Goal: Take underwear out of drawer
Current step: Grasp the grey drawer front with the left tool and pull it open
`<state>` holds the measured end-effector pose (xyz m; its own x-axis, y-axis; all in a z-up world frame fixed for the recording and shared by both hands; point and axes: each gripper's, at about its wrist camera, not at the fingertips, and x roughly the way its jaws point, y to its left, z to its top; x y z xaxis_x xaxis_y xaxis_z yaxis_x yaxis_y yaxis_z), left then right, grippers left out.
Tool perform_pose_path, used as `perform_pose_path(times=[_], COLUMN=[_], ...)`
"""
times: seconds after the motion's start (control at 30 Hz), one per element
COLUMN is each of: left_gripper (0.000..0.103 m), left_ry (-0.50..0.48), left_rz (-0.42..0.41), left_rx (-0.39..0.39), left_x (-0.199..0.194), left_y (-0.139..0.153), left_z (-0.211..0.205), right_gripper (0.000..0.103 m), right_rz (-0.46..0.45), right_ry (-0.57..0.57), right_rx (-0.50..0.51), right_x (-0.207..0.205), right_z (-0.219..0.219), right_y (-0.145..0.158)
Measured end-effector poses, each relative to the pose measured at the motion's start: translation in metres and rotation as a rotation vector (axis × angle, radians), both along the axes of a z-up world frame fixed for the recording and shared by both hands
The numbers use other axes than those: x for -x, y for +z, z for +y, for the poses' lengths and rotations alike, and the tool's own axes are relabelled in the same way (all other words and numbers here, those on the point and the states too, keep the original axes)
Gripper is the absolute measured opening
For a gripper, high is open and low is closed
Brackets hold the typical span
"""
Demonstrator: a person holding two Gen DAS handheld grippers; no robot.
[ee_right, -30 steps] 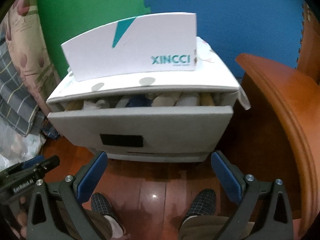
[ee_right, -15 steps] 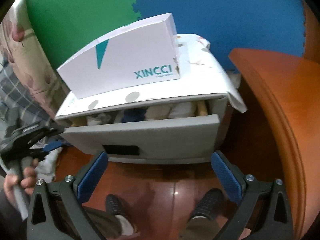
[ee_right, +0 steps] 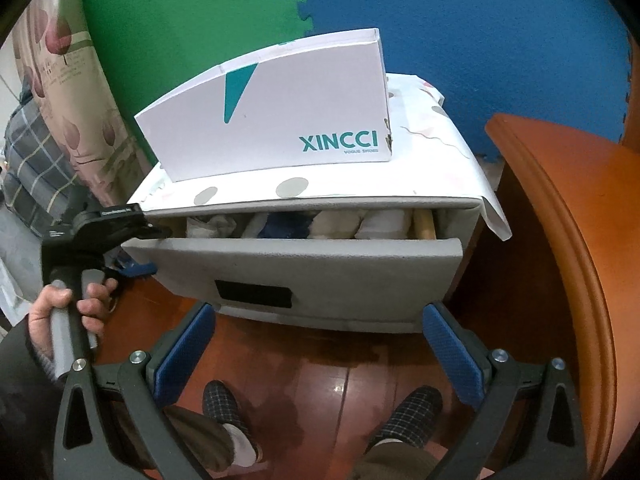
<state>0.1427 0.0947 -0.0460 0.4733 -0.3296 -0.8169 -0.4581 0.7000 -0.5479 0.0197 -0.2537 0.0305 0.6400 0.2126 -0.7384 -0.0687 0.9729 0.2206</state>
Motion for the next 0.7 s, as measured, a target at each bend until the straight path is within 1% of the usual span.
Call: perform_pose_path(times=[0.1,0.17,0.2,0.23,0.27,0.3,0.33,0.47,0.7], left_gripper=[0.075,0.08,0.082,0.087,0.089,0.089,0.089,0.09,0.091], left_ry=[0.031,0.042,0.045,0.047,0.044,0.033,0.015,-0.067,-0.111], left_rz=[0.015,0.028,0.034,0.04,0.043,0.039,0.033,0.009,0.039], left_rx=[0.008,0.018,0.025,0.038,0.054,0.063,0.055,-0.107,-0.117], left_x=[-0.002,-0.004,-0.005,-0.006,-0.006,-0.005,-0.005,-0.001,0.027], left_y=[-0.007,-0.013,-0.016,-0.02,-0.026,-0.027,-0.027,-0.012,-0.01], left_z=[0.001,0.002,0.004,0.006,0.009,0.01,0.01,0.0,0.005], right_gripper=[0.102,0.102,0.102,0.102,0.102,0.102,0.102,0.102,0.102], right_rz=[-0.006,-0.009,-0.01,-0.01,-0.01,-0.01,-0.011,-0.022,-0.038], right_ry=[-0.002,-0.008,-0.009,-0.008,-0.009,-0.009,-0.005,-0.008,-0.019], right_rx=[-0.009,-0.012,-0.017,-0.019,-0.019,-0.017,-0.018,-0.017,-0.022], right_x=[0.001,0.001,0.001,0.0,0.0,0.0,0.0,-0.001,0.001], right_z=[-0.001,-0.002,-0.003,-0.003,-0.003,-0.003,-0.003,-0.005,-0.008], right_y=[0.001,0.001,0.001,0.002,0.002,0.002,0.002,0.003,0.005])
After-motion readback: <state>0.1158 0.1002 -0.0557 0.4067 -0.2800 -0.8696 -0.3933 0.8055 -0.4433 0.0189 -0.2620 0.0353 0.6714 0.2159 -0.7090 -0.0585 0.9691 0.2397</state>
